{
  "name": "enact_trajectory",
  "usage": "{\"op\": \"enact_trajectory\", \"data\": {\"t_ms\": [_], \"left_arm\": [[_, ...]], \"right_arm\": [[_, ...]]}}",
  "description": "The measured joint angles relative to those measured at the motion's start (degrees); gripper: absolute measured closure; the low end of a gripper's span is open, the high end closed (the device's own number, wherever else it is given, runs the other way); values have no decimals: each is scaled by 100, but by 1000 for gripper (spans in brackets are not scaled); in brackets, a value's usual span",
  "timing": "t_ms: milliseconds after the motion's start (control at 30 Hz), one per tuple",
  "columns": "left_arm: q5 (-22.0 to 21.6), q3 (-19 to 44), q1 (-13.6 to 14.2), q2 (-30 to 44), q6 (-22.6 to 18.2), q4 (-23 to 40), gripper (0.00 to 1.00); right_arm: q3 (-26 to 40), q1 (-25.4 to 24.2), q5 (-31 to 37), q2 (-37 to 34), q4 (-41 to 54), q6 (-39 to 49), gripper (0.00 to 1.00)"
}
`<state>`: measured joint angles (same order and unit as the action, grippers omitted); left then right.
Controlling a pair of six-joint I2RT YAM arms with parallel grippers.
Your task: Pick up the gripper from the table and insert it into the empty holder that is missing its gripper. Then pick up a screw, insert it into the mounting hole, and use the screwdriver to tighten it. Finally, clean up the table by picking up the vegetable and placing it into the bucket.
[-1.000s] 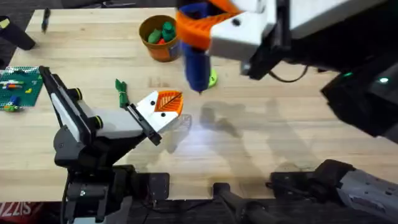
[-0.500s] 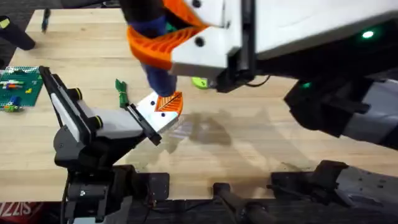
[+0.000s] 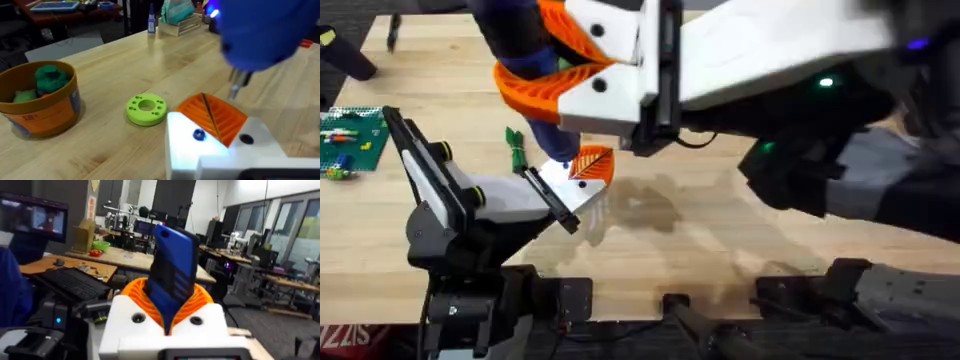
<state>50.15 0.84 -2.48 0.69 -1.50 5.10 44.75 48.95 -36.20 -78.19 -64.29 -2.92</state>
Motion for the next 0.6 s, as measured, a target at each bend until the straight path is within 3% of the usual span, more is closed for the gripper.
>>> {"op": "enact_trajectory", "data": {"t_ms": [267, 600], "left_arm": [[0, 0, 0, 0, 0, 0, 988], [0, 0, 0, 0, 0, 0, 988]], "right_arm": [[2, 0, 83, -480, 2, 39, 973], [9, 0, 84, -496, -114, 89, 973]]}}
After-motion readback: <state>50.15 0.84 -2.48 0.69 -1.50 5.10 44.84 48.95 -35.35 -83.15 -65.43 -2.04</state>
